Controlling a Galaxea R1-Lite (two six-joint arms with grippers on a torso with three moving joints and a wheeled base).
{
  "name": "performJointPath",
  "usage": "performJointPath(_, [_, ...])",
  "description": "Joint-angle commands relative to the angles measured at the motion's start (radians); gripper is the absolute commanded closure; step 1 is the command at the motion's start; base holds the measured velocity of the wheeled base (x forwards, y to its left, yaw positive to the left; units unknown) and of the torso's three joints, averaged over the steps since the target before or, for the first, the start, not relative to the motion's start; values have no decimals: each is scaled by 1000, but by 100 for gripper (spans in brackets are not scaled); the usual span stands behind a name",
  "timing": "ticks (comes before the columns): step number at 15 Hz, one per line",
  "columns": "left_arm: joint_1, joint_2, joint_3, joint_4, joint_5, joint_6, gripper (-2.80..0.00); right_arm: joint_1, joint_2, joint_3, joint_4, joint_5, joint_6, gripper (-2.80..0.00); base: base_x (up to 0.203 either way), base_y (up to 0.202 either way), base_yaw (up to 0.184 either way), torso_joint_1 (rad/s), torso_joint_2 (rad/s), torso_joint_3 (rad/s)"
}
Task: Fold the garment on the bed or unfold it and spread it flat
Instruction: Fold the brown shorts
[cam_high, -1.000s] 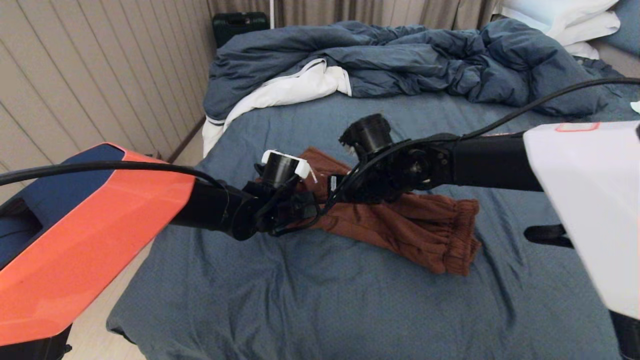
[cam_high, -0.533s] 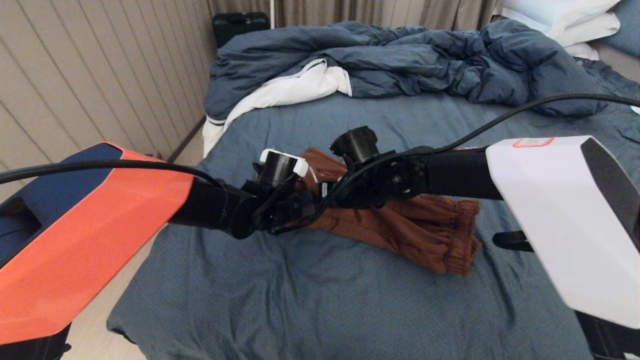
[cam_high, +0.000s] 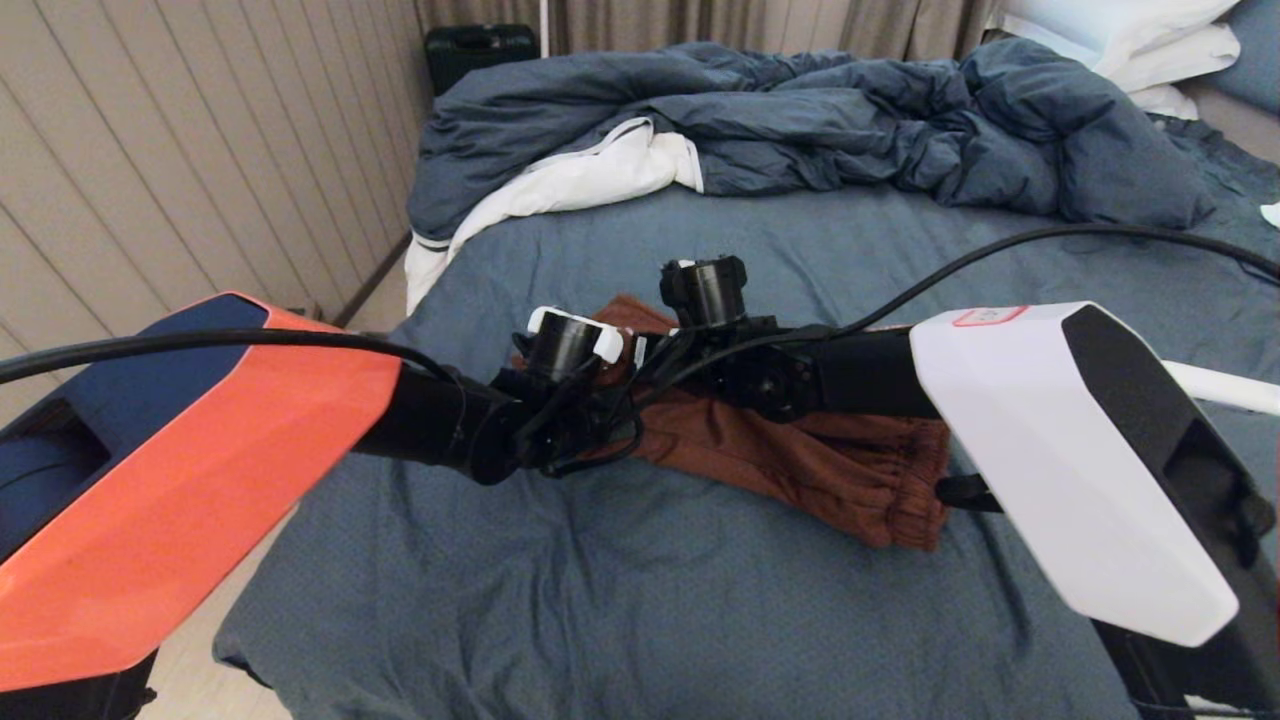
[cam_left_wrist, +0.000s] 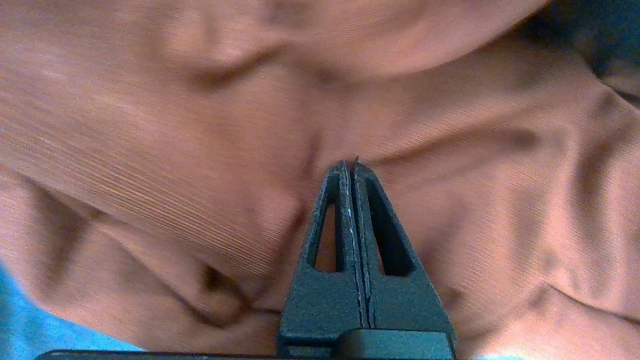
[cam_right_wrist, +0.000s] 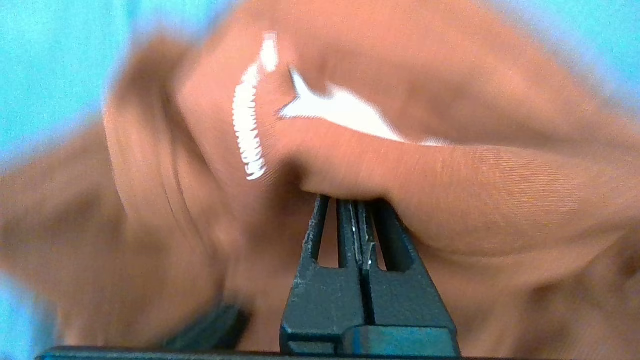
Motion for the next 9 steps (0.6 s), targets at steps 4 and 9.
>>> performJointPath(4, [-3,15,-1,-3,1,-4,0,-80,12,0,-144,-73,-25,0,0,0,0,0,0,0])
performJointPath(9, [-3,21,-1,-3,1,-4,0,-239,-12,0,-170,-109,-22,0,0,0,0,0,0,0])
